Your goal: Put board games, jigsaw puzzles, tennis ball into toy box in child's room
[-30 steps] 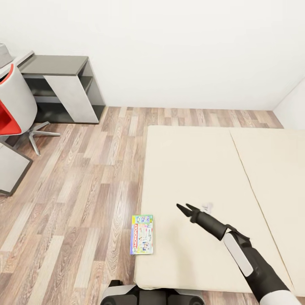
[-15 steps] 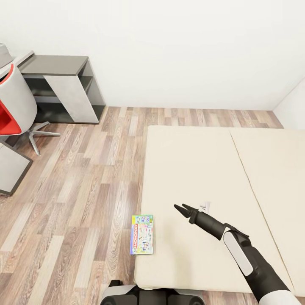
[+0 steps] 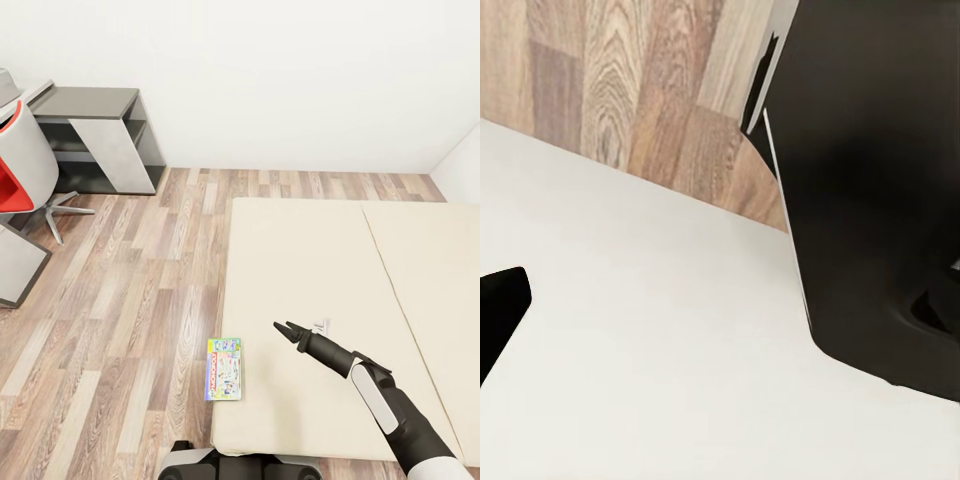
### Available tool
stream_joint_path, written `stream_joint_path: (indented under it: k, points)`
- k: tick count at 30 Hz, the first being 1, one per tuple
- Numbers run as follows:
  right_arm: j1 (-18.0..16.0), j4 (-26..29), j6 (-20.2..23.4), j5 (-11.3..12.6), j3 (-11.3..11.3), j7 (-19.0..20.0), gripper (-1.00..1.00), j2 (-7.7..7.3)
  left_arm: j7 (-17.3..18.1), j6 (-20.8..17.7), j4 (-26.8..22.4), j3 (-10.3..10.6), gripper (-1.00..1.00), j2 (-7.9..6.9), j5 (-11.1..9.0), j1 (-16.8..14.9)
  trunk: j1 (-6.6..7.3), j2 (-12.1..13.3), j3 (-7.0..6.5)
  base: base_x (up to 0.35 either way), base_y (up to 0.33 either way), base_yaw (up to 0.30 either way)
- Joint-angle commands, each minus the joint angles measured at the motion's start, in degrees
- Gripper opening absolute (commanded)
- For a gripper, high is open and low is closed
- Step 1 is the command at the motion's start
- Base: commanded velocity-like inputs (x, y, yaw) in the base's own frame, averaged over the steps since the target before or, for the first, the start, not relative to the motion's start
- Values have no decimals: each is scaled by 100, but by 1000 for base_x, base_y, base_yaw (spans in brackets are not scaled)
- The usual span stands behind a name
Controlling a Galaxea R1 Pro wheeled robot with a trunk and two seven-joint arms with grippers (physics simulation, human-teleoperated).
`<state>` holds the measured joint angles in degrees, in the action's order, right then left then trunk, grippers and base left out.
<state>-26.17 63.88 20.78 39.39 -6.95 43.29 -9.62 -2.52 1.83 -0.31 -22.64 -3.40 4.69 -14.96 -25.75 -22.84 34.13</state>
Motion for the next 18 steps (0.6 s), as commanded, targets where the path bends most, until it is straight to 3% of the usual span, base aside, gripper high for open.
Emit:
stream_joint_path:
  k: [1,7,11,13,16,18]
  points:
    - [-3,2,49,60,-7,-5,100,-6,-14,19,9,-38,100,-4,50,-4,-3,-8,6,0,0,0]
    - [-3,-4,49,58,0,-9,100,-19,15,25,-15,-31,100,-93,43,-2,-3,-8,6,0,0,0]
    - [-3,-11,49,53,0,-11,100,-27,252,-8,-43,-34,100,-371,42,-5,-3,-8,6,0,0,0]
    - [-3,-14,48,52,4,-10,100,-35,737,-187,-71,-47,100,-678,41,-6,-3,-8,6,0,0,0]
    - [-3,-15,49,52,7,-10,100,-38,1440,-563,-313,-64,100,-931,37,-12,-3,-8,6,0,0,0]
    - [-3,-16,46,52,8,-9,100,-39,1784,-819,-614,-72,100,-1020,34,-14,-3,-8,6,0,0,0]
